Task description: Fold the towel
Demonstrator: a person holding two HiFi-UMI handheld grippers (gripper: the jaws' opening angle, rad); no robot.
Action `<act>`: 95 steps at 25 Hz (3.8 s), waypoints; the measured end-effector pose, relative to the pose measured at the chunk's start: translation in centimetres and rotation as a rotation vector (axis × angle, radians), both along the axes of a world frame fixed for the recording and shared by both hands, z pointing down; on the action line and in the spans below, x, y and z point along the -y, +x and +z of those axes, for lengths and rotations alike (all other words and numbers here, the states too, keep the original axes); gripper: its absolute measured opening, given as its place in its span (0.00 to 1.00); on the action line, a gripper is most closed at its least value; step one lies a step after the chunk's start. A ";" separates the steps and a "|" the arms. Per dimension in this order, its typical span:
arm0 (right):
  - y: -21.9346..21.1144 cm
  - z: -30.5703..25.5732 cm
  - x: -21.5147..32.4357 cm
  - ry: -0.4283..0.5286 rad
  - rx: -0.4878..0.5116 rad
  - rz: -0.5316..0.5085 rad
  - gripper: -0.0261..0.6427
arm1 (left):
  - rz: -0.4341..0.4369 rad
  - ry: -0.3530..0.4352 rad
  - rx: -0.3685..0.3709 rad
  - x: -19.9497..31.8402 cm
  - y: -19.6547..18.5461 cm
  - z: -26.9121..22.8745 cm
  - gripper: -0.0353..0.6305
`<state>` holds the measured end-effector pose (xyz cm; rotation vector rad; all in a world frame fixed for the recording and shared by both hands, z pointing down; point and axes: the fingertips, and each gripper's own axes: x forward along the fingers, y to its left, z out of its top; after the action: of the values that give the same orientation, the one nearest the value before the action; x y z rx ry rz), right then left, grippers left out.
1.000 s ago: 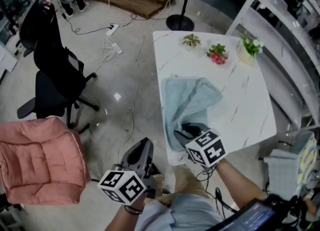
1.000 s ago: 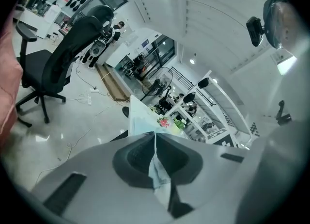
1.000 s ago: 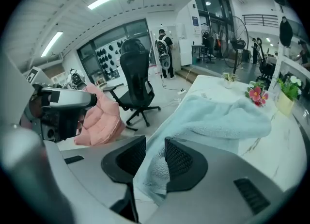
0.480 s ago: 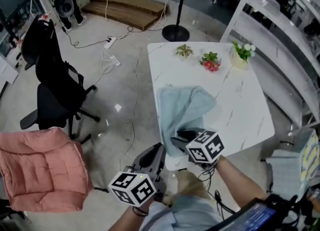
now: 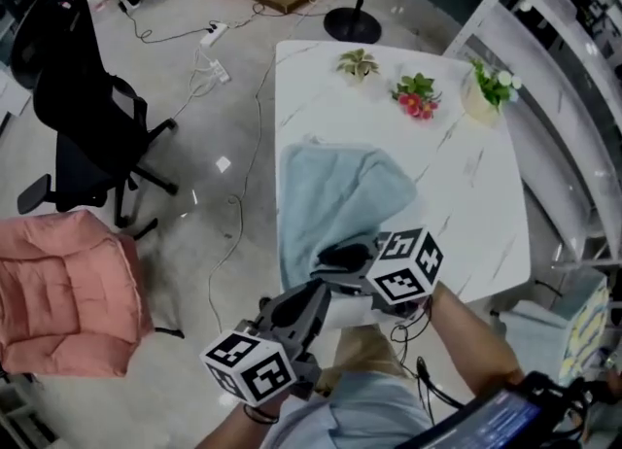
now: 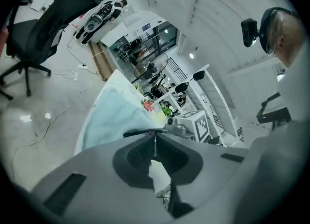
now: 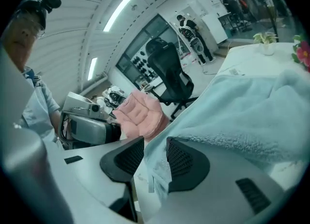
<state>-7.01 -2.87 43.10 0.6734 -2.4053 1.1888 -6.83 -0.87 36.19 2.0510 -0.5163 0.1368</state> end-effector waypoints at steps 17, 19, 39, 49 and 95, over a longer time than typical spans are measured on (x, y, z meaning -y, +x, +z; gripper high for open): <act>2.4 -2.3 -0.6 0.004 0.104 -0.321 0.25 | -0.358 -0.161 0.174 -0.5 1.8 8.6 0.08; 4.2 -2.9 -0.9 0.034 0.062 -0.315 0.25 | -0.366 -0.163 0.186 -0.5 1.8 8.7 0.08; 24.9 2.6 3.5 -0.139 -0.063 0.136 0.42 | -0.434 -0.120 0.276 -0.5 2.2 9.4 0.08; 22.8 3.1 4.5 -0.341 0.212 0.276 0.33 | -0.439 -0.126 0.291 0.0 1.9 9.9 0.08; 4.2 -1.5 16.9 -0.199 -0.084 0.076 0.39 | -0.417 -0.093 0.115 0.3 -5.3 5.3 0.07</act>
<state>-2.84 -19.80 41.59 0.7413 -2.1746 1.3804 -12.10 -1.12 41.51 1.8107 -0.9778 0.0287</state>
